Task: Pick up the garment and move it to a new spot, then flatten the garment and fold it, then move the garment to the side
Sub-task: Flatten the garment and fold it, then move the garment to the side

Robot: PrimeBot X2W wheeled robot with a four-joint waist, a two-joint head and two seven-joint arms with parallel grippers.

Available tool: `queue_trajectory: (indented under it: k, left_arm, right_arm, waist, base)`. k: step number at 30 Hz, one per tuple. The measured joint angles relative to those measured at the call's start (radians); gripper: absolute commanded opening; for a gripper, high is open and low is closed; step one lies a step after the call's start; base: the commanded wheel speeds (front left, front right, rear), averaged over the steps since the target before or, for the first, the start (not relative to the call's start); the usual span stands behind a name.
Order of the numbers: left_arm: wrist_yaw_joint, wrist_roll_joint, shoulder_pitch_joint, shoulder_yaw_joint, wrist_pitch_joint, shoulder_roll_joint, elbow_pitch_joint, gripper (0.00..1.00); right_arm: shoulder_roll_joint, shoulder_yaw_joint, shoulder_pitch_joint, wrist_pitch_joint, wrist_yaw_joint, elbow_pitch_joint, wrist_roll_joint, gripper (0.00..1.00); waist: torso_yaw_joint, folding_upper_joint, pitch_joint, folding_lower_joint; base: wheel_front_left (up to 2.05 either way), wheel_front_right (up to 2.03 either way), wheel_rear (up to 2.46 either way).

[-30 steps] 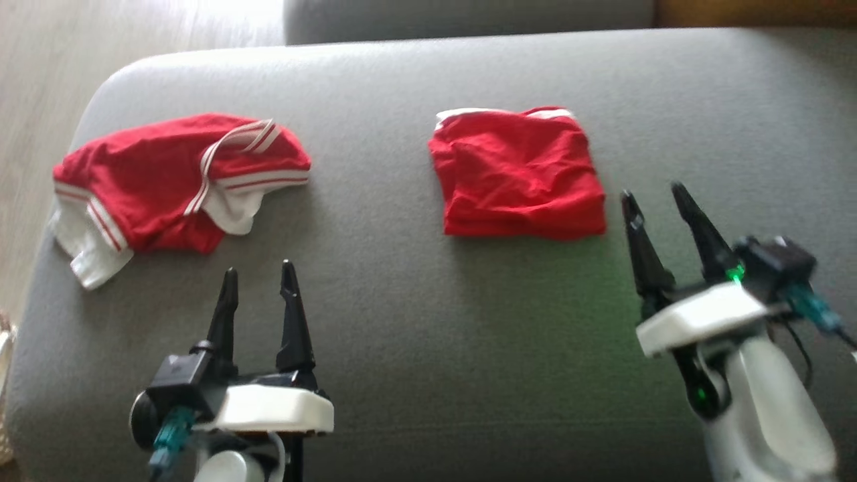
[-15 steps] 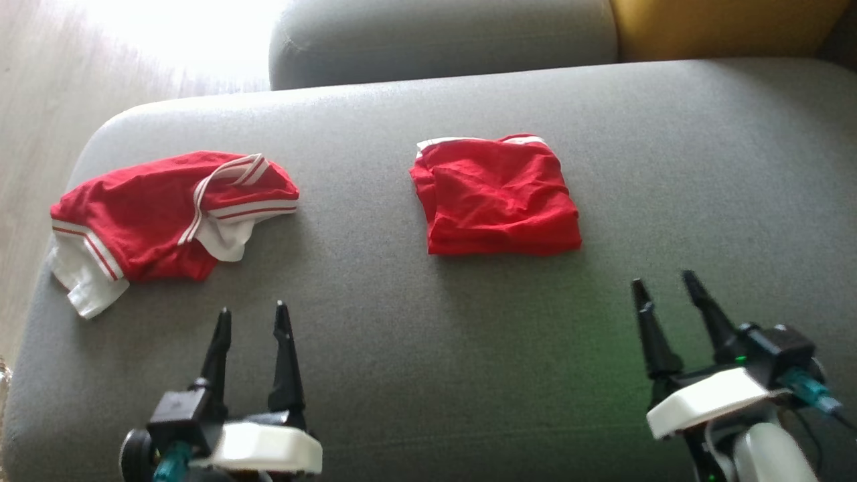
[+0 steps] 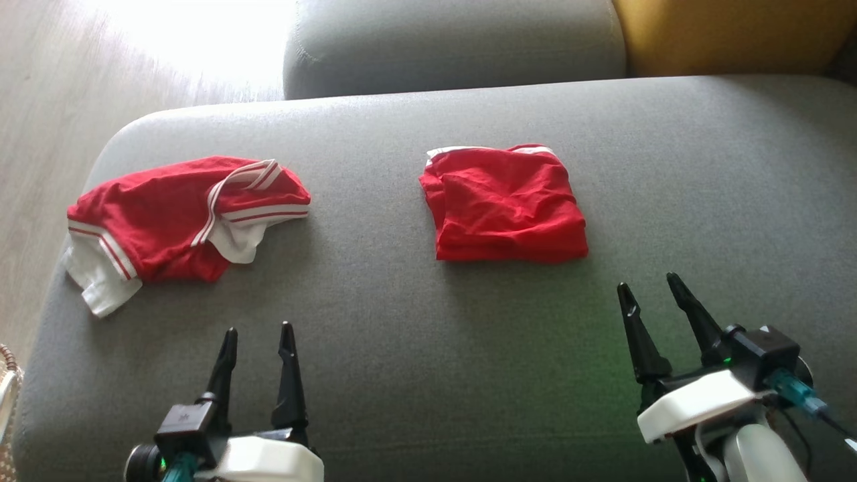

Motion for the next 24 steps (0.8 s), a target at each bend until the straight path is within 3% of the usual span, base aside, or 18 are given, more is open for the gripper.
queue_trajectory:
  k: [11,15,19,24]
  left_arm:
    - [-0.008,0.02,0.0,-0.012,0.0,0.0,0.011,1.0]
    - [-0.008,0.036,0.0,-0.016,0.0,0.0,0.013,1.0]
    - [-0.008,0.036,-0.001,-0.024,0.0,0.0,0.012,1.0]
    - [-0.018,0.036,-0.012,-0.056,0.0,0.0,0.01,1.0]
  right_arm:
    - [0.0,-0.016,0.0,0.0,0.0,0.018,0.003,1.0]
    - [0.0,-0.029,-0.006,0.0,0.0,0.043,0.052,1.0]
    - [0.001,-0.039,-0.062,0.0,0.0,0.188,0.116,1.0]
    - [0.001,-0.063,-0.261,0.059,0.0,0.383,0.197,1.0]
  waist:
    - [0.016,0.0,0.011,0.0001]
    - [0.034,0.0,0.015,0.0001]
    - [0.054,0.0,0.026,0.0001]
    - [0.081,0.0,0.064,0.0002]
  base:
    - [0.0,0.0,0.0]
    - [0.0,0.0,0.0]
    - [0.0,0.0,0.0]
    - [0.0,0.0,0.0]
